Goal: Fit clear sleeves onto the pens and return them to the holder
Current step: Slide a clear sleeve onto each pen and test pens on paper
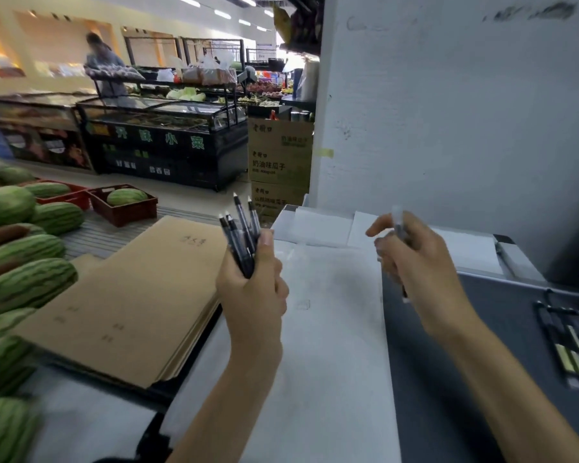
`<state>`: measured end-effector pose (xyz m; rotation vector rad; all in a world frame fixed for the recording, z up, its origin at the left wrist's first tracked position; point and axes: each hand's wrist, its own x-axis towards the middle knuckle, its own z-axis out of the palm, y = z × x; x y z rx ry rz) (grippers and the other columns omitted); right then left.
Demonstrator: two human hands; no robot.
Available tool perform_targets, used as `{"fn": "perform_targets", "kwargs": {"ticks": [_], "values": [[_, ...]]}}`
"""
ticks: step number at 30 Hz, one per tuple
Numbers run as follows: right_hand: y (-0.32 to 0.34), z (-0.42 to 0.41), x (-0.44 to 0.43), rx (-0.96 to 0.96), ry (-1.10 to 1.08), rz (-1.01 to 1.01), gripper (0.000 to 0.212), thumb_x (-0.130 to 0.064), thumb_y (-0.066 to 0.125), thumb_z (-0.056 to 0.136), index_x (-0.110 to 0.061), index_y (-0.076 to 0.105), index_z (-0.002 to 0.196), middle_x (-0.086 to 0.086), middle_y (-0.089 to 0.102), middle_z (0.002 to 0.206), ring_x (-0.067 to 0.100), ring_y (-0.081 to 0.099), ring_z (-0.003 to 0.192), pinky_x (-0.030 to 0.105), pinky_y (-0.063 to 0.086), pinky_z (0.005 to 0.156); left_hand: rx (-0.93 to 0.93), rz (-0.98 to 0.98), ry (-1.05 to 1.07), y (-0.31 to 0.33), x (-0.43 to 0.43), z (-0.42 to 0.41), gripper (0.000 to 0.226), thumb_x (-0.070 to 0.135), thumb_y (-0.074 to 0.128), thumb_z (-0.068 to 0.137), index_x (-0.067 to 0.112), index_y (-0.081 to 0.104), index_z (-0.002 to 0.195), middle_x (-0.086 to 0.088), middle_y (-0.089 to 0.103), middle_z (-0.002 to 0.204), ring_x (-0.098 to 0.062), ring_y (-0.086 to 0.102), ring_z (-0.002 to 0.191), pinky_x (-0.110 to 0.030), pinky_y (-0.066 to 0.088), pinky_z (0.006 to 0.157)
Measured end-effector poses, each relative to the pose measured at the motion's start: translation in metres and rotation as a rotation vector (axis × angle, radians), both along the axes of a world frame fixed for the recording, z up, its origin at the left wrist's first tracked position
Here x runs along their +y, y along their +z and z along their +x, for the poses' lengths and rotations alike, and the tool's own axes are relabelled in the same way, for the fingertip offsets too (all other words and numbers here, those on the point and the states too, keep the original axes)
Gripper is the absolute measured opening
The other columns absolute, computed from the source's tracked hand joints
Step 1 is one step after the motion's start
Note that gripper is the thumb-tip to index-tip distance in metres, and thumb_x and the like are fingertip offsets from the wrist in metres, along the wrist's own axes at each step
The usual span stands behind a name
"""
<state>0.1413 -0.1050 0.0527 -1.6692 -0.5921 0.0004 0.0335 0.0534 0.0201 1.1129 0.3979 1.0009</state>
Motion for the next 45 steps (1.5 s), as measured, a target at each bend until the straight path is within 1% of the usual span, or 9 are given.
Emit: {"fn": "perform_targets", "kwargs": {"ticks": [2, 5, 8, 13, 25, 31, 35, 42, 45], "values": [[-0.01, -0.005, 0.008, -0.268, -0.098, -0.314, 0.016, -0.026, 0.067, 0.093, -0.042, 0.064, 0.095, -0.018, 0.061, 0.065, 0.003, 0.057, 0.058, 0.015, 0.046, 0.052, -0.001, 0.003, 0.038, 0.0, 0.001, 0.0, 0.022, 0.035, 0.065, 0.102, 0.014, 0.063, 0.094, 0.007, 0.039, 0.059, -0.009, 0.028, 0.044, -0.02, 0.024, 0.036], [-0.018, -0.011, 0.022, -0.343, -0.08, -0.551, 0.024, -0.029, 0.071, 0.09, -0.047, 0.062, 0.103, -0.02, 0.066, 0.079, -0.001, 0.063, 0.075, 0.024, 0.054, 0.065, 0.045, 0.083, 0.077, 0.001, -0.002, -0.001, 0.026, 0.042, 0.065, 0.101, 0.034, 0.054, 0.079, 0.003, 0.039, 0.065, -0.014, 0.032, 0.051, -0.027, 0.031, 0.041], [-0.026, -0.012, 0.032, -0.328, 0.01, -0.629, 0.027, -0.031, 0.071, 0.09, -0.049, 0.066, 0.11, -0.025, 0.066, 0.092, -0.005, 0.062, 0.082, 0.022, 0.054, 0.072, 0.116, 0.111, 0.089, 0.003, -0.004, -0.003, 0.028, 0.054, 0.063, 0.097, 0.037, 0.051, 0.078, 0.003, 0.043, 0.07, -0.018, 0.038, 0.061, -0.038, 0.035, 0.053], [-0.035, -0.007, 0.04, -0.441, 0.028, -0.696, 0.034, -0.038, 0.066, 0.099, -0.051, 0.062, 0.131, -0.026, 0.06, 0.106, -0.007, 0.058, 0.085, 0.021, 0.053, 0.077, 0.072, -0.057, -0.001, 0.004, -0.002, -0.005, 0.051, 0.072, 0.05, 0.091, 0.023, 0.062, 0.092, 0.007, 0.043, 0.068, -0.011, 0.034, 0.052, -0.022, 0.028, 0.045], [-0.039, -0.008, 0.043, -0.507, -0.085, -0.775, 0.03, -0.025, 0.067, 0.093, -0.038, 0.07, 0.119, -0.02, 0.061, 0.111, 0.001, 0.054, 0.085, 0.025, 0.049, 0.075, 0.107, -0.123, -0.114, 0.001, -0.004, -0.002, 0.044, 0.059, 0.04, 0.087, 0.02, 0.061, 0.091, -0.002, 0.042, 0.074, -0.009, 0.037, 0.052, -0.019, 0.024, 0.041], [-0.03, -0.007, 0.03, -0.325, -0.176, -0.547, 0.018, -0.022, 0.072, 0.089, -0.037, 0.068, 0.099, -0.021, 0.066, 0.094, 0.002, 0.063, 0.082, 0.026, 0.056, 0.071, 0.136, 0.026, -0.038, -0.002, -0.004, 0.0, 0.033, 0.052, 0.057, 0.099, 0.024, 0.056, 0.081, 0.007, 0.047, 0.065, -0.007, 0.036, 0.045, -0.02, 0.029, 0.039], [-0.019, -0.011, 0.022, -0.08, -0.122, -0.205, 0.011, -0.027, 0.073, 0.095, -0.032, 0.068, 0.087, -0.018, 0.072, 0.082, 0.002, 0.071, 0.073, 0.009, 0.049, 0.058, 0.158, 0.163, 0.069, -0.003, -0.007, 0.001, 0.032, 0.053, 0.067, 0.094, 0.025, 0.061, 0.08, 0.004, 0.061, 0.064, -0.007, 0.048, 0.05, -0.025, 0.038, 0.046], [0.004, -0.024, 0.015, 0.204, 0.041, 0.03, 0.026, -0.016, 0.066, 0.1, -0.039, 0.075, 0.107, 0.001, 0.077, 0.082, 0.013, 0.072, 0.068, 0.019, 0.041, 0.051, 0.154, 0.134, -0.011, 0.001, -0.011, 0.003, 0.033, 0.039, 0.065, 0.102, 0.026, 0.065, 0.071, 0.003, 0.05, 0.061, -0.01, 0.038, 0.045, -0.019, 0.03, 0.038], [0.009, -0.025, 0.011, 0.299, 0.039, 0.108, 0.017, -0.015, 0.065, 0.101, -0.026, 0.074, 0.11, 0.007, 0.077, 0.084, 0.018, 0.073, 0.071, 0.018, 0.036, 0.042, 0.168, 0.114, -0.06, 0.001, -0.012, 0.004, 0.033, 0.035, 0.059, 0.105, 0.029, 0.066, 0.073, 0.001, 0.047, 0.066, -0.012, 0.033, 0.046, -0.017, 0.027, 0.037]]}}
